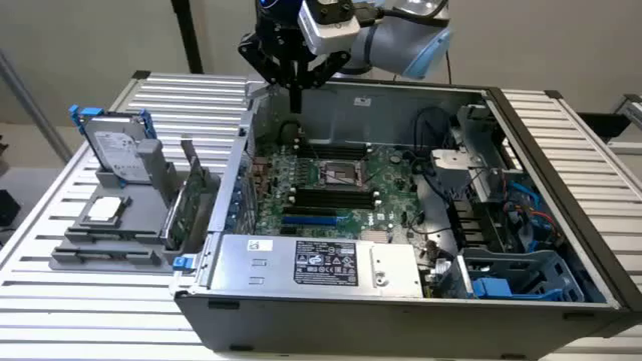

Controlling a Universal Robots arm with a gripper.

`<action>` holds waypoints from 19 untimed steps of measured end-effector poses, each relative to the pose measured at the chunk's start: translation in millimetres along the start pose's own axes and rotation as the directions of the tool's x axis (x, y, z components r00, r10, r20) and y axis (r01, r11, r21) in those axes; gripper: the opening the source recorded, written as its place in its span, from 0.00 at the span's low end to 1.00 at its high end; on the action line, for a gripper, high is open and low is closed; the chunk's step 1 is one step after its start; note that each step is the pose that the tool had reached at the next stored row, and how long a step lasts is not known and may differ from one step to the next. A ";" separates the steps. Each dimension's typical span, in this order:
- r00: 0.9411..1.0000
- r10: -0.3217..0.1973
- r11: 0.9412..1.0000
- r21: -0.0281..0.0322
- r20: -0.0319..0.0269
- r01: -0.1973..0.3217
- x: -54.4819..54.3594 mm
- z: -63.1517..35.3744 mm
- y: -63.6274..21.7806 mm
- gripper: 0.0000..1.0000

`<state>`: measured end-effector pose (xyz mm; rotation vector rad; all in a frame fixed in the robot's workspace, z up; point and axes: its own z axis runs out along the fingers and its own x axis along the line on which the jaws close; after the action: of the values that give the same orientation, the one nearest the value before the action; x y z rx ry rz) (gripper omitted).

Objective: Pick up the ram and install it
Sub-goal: 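Reach for the ram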

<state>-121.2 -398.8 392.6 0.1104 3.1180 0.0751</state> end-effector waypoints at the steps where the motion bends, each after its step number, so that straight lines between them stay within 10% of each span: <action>1: 1.000 0.000 1.000 0.000 0.000 0.000 0.0 0.0 0.0 0.00; 13: 1.000 0.000 1.000 0.000 0.000 0.000 1.7 -0.3 -1.0 0.00; 19: 1.000 0.000 1.000 0.000 0.000 0.000 25.0 -1.2 -13.3 0.00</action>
<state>-147.1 -410.3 392.7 0.1105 3.1181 0.0748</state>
